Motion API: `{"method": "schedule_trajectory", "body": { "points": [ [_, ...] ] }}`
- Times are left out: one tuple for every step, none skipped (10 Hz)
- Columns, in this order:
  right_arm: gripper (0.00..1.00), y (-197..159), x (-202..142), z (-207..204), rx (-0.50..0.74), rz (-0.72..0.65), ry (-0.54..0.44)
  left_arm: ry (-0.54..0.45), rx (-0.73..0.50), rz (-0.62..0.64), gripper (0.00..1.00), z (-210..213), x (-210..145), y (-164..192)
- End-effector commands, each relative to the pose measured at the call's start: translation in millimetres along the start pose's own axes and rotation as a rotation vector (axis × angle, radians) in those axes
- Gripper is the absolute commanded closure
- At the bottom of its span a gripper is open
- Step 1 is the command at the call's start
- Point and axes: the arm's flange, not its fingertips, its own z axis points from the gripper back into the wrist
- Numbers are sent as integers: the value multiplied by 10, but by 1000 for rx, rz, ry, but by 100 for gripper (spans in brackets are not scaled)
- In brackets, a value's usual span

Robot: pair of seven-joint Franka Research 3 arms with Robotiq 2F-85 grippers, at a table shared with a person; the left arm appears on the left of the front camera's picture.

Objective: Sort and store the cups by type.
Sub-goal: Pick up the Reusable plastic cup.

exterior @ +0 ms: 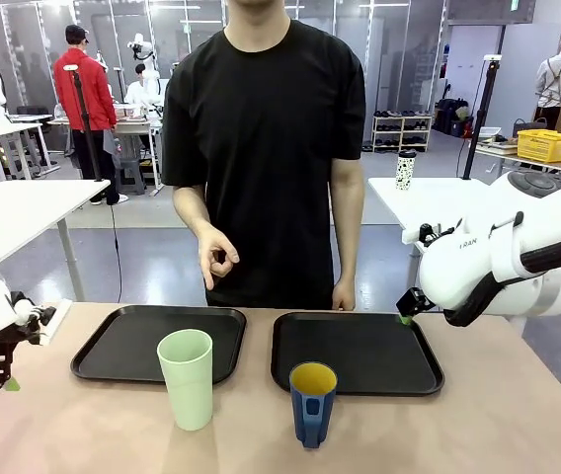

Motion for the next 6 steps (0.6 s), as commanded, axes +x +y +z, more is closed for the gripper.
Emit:
{"method": "schedule_trajectory", "body": {
  "points": [
    [0, -17, 5, -9, 1, -3, -7, 22, 6, 2, 0, 10, -2, 11],
    [0, -17, 5, -9, 1, -3, -7, 22, 6, 2, 0, 10, -2, 11],
    [0, -17, 5, -9, 1, -3, -7, 2, 0, -1, 0, 1, 1, 0],
    [0, -17, 5, -9, 1, -3, -7, -110, 0, 8, 0, -18, 54, 28],
    [0, -17, 5, -9, 1, -3, -7, -204, -10, 13, 0, -22, 46, 23],
    [0, -17, 5, -9, 1, -3, -7, -274, -19, 16, 0, -42, 18, 12]
  ]
}}
